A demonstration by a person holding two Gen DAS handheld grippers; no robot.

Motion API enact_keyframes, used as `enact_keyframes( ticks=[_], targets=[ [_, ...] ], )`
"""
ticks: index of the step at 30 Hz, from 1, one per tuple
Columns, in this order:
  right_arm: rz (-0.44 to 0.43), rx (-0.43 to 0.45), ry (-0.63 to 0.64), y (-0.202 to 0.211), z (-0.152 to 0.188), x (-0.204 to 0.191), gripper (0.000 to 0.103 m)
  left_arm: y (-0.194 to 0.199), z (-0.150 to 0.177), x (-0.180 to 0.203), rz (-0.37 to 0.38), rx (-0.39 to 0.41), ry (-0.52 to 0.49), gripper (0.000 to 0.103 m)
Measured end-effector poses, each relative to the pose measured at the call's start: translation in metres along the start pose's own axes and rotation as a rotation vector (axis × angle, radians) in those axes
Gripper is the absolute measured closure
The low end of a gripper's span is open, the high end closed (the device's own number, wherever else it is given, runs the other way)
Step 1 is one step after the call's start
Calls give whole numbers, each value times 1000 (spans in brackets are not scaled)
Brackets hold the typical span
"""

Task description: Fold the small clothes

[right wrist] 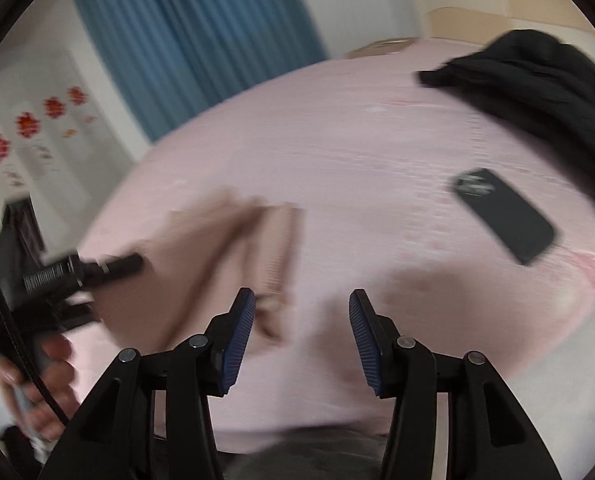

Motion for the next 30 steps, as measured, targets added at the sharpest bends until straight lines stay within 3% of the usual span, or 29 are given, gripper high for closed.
enact_keyframes(
  ticks=[4, 6, 10, 14, 18, 19, 20, 22, 25, 27, 29, 30],
  targets=[
    [-122, -2, 15, -13, -11, -37, 52, 18, 7, -32, 1, 40, 30, 44],
    [-160, -13, 15, -19, -11, -51, 52, 21, 7, -51, -30, 61, 31, 44],
    [-213, -35, 17, -31, -7, -79, 51, 24, 11, -82, -7, 68, 60, 44],
    [-139, -64, 38, -49, 0, -84, 51, 16, 19, -91, 43, 62, 62, 44],
    [-71, -69, 61, -71, -1, -87, 51, 7, 25, -79, 35, 67, 4, 44],
    [-30, -70, 91, -78, -2, -87, 60, 7, 25, -78, 40, 72, -1, 44],
    [-2, -79, 121, -85, -3, -88, 85, 8, 24, -78, 54, 77, 3, 44],
    [-17, -90, 179, -90, -2, -92, 91, 9, 23, -80, 83, 83, 29, 44],
    [-90, 25, 158, -64, -7, -80, 93, 12, 21, -86, 106, 88, 54, 44],
    [-52, -12, 99, -71, -1, -59, 94, 13, 20, -89, 111, 93, 62, 44],
    [82, -145, 116, -95, 20, -39, 96, 12, 19, -92, 115, 90, 74, 44],
    [87, -168, 122, -96, 24, -38, 96, 11, 19, -93, 117, 87, 81, 44]
  ],
)
Point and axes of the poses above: each gripper's, at about its wrist camera, not at the fingertips, and y roughly against the way its jaws point, x to its right, z to its underside, the point moved 8 cm from there along -y, roughly the way its jaws point, and after that the axes turned 4 degrees about y, right-handed, at the moved point
